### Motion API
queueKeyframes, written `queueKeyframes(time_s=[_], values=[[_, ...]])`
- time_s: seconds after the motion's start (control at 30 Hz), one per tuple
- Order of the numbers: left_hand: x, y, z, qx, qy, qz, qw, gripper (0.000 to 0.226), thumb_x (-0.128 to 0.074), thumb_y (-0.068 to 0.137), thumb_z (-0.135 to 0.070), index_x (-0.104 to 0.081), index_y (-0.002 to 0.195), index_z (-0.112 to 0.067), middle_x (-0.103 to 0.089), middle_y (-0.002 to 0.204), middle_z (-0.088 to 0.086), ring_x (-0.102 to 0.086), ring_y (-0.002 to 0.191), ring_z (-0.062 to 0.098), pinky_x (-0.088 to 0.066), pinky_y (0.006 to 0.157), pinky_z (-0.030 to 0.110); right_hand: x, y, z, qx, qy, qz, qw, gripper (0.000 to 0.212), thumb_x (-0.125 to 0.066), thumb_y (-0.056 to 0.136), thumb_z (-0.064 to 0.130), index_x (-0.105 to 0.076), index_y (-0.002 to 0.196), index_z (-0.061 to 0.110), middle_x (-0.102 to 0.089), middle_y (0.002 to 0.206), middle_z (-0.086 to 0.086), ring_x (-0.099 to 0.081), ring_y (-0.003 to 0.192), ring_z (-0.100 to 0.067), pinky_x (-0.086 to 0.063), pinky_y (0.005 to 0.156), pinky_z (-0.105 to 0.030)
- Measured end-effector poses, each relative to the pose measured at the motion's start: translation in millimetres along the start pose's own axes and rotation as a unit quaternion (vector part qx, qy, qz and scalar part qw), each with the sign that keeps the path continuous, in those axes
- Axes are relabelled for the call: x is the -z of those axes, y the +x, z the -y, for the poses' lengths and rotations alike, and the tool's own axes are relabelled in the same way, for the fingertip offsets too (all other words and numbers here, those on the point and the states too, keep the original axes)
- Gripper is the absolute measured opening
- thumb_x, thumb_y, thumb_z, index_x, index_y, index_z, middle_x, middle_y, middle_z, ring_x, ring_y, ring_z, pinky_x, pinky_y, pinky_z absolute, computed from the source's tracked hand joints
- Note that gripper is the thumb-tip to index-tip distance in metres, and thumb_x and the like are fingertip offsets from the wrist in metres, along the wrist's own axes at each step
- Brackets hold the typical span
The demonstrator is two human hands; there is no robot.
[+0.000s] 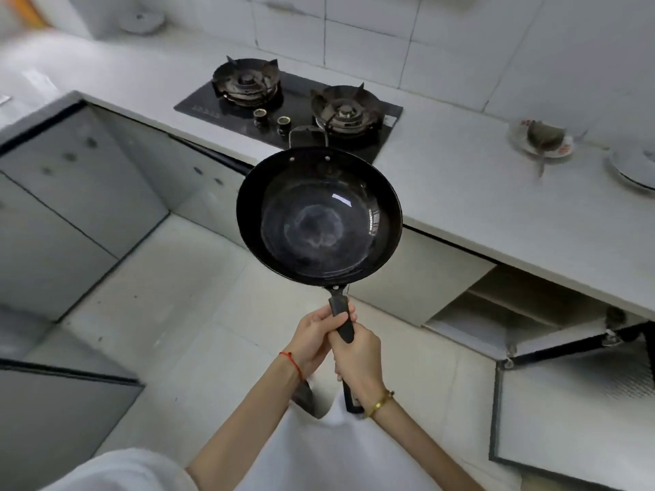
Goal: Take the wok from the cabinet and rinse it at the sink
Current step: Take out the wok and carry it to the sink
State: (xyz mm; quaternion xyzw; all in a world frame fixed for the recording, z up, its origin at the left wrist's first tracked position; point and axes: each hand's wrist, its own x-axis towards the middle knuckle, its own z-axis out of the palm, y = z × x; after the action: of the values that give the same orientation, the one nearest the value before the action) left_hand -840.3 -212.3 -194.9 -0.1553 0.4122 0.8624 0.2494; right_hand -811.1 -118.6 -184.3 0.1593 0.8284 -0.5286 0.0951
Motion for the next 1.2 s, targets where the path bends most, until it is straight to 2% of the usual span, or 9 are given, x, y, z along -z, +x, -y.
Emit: queueKeyframes(time_s=[0.13,0.27,0.47,0.63,0.83,1.07,1.13,1.2], values=[[29,1,-23,-0.037,-0.03,-0.046,0.998,0.023,-0.052,0.093,0.003,-0.065,0.112,-0.002,-0.069,0.092,0.008,-0.064,0.09,0.018,-0.043,0.104,0.037,-30,18,20,0.017,-0.014,0.051,0.998,0.019,-0.058,0.084,0.027,-0.059,0.068,0.017,-0.057,0.051,0.001,-0.058,0.045,-0.018,-0.043,0.04,-0.026],[65,10,-56,-0.071,-0.043,-0.074,0.994,0.022,-0.052,0.094,0.002,-0.065,0.111,-0.002,-0.069,0.093,0.007,-0.065,0.089,0.017,-0.043,0.102,0.037,-69,42,46,0.032,-0.026,0.093,0.995,0.02,-0.058,0.086,0.024,-0.06,0.069,0.014,-0.058,0.052,-0.001,-0.057,0.044,-0.018,-0.039,0.036,-0.023],[132,23,-138,-0.104,-0.047,-0.124,0.986,0.021,-0.054,0.093,0.001,-0.064,0.112,-0.002,-0.069,0.095,0.008,-0.064,0.091,0.018,-0.045,0.101,0.037,-149,83,110,0.053,-0.028,0.138,0.989,0.023,-0.058,0.088,0.023,-0.062,0.07,0.01,-0.057,0.051,-0.003,-0.053,0.036,-0.011,-0.038,0.035,-0.021],[191,31,-216,-0.13,-0.017,-0.134,0.982,0.022,-0.053,0.094,-0.002,-0.06,0.115,0.002,-0.063,0.098,0.011,-0.061,0.092,0.019,-0.05,0.09,0.029,-223,111,173,0.067,-0.034,0.164,0.984,0.025,-0.057,0.09,0.024,-0.06,0.071,0.007,-0.056,0.049,-0.006,-0.05,0.029,-0.008,-0.037,0.032,-0.021],[248,42,-296,-0.134,-0.015,-0.17,0.976,0.024,-0.056,0.094,-0.004,-0.063,0.116,0.002,-0.071,0.094,0.008,-0.069,0.083,0.016,-0.056,0.067,0.026,-294,143,234,0.086,-0.032,0.17,0.981,0.018,-0.058,0.089,0.022,-0.063,0.079,0.008,-0.059,0.052,-0.01,-0.05,0.029,-0.01,-0.038,0.032,-0.022],[294,70,-359,-0.141,-0.027,-0.166,0.976,0.026,-0.056,0.094,-0.006,-0.063,0.118,0.001,-0.068,0.1,0.011,-0.067,0.091,0.02,-0.055,0.077,0.031,-351,189,278,0.086,-0.059,0.176,0.979,0.024,-0.059,0.088,0.026,-0.065,0.078,0.005,-0.061,0.054,-0.01,-0.053,0.031,-0.009,-0.038,0.031,-0.02],[303,79,-378,-0.145,-0.026,-0.167,0.975,0.025,-0.057,0.094,-0.006,-0.063,0.118,0.001,-0.068,0.103,0.012,-0.066,0.092,0.021,-0.056,0.075,0.031,-364,204,292,0.089,-0.055,0.179,0.978,0.024,-0.06,0.088,0.025,-0.066,0.079,0.004,-0.062,0.055,-0.01,-0.055,0.035,-0.012,-0.038,0.033,-0.019],[310,90,-400,-0.145,-0.029,-0.171,0.974,0.027,-0.056,0.094,-0.006,-0.061,0.119,0.002,-0.067,0.107,0.014,-0.067,0.089,0.023,-0.058,0.064,0.03,-378,221,307,0.082,-0.042,0.19,0.978,0.024,-0.06,0.088,0.024,-0.066,0.078,0.003,-0.061,0.052,-0.011,-0.057,0.038,-0.017,-0.041,0.035,-0.022]])
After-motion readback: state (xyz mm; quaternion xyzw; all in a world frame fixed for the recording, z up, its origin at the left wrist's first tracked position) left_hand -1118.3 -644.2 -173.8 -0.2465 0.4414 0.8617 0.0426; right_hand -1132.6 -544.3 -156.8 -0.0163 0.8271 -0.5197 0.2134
